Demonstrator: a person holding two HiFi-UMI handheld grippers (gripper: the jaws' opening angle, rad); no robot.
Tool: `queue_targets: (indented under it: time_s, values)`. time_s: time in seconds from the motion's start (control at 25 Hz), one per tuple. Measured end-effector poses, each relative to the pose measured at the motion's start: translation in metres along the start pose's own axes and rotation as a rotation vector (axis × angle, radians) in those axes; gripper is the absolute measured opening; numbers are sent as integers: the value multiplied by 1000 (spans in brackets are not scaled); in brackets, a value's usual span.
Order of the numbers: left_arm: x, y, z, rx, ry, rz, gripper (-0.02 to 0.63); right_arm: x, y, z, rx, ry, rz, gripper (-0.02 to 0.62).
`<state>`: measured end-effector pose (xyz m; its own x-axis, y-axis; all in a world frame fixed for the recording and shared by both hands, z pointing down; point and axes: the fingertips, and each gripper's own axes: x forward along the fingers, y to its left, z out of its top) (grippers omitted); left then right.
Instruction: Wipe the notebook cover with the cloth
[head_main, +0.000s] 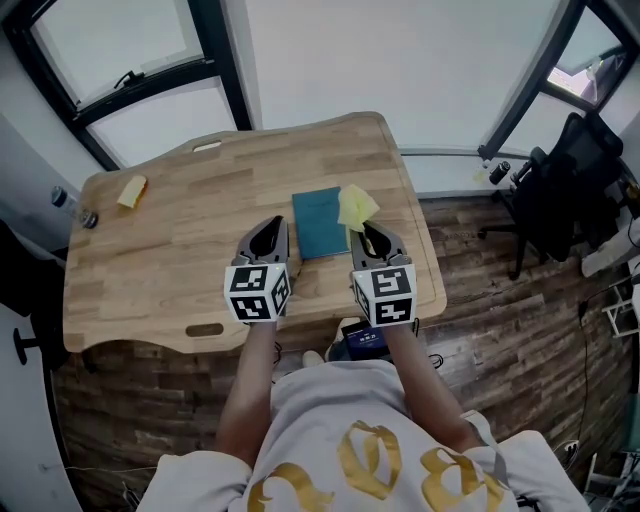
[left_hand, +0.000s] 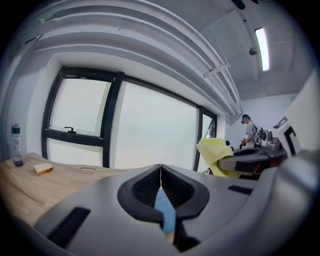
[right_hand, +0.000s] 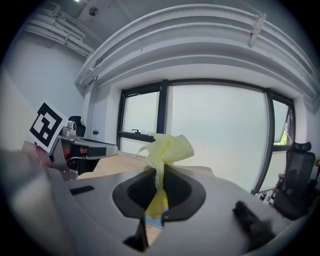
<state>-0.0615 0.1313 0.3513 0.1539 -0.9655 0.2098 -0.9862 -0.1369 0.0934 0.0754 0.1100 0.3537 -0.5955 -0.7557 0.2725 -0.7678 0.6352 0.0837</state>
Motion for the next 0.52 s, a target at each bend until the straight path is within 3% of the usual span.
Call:
queue_targets:
  time_s: [0.52]
  values:
    - [7, 1, 6, -34, -15, -16, 15, 8, -6, 9, -5, -9, 2, 37]
